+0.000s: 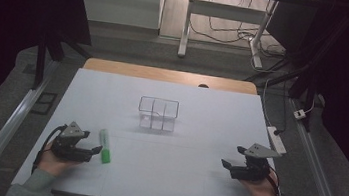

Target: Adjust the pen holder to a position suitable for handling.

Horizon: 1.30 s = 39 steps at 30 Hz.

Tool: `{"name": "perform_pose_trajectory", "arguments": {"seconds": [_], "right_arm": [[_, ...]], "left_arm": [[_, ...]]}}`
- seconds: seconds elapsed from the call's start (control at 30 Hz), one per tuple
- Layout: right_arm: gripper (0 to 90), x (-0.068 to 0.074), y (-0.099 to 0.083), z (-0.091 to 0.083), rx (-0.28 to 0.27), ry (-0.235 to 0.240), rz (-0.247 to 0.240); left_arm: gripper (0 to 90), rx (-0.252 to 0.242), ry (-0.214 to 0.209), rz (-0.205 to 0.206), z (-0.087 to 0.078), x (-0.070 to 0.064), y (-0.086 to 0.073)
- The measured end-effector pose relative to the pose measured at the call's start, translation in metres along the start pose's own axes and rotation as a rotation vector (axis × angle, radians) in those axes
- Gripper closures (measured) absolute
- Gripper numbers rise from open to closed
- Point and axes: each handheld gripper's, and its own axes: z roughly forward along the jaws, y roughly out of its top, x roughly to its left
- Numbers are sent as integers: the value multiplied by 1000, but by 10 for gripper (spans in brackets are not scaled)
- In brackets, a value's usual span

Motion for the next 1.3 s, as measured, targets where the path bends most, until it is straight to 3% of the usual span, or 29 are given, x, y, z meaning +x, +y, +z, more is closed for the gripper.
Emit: {"name": "perform_pose_trajectory", "arguments": {"seconds": [1.03,1.3], "right_arm": [[210,4,-4,3,25,29,4],[212,3,-5,3,25,35,7]], "left_arm": [[240,-6,0,13,-2,1,4],[241,14,-7,53,-5,2,13]]}}
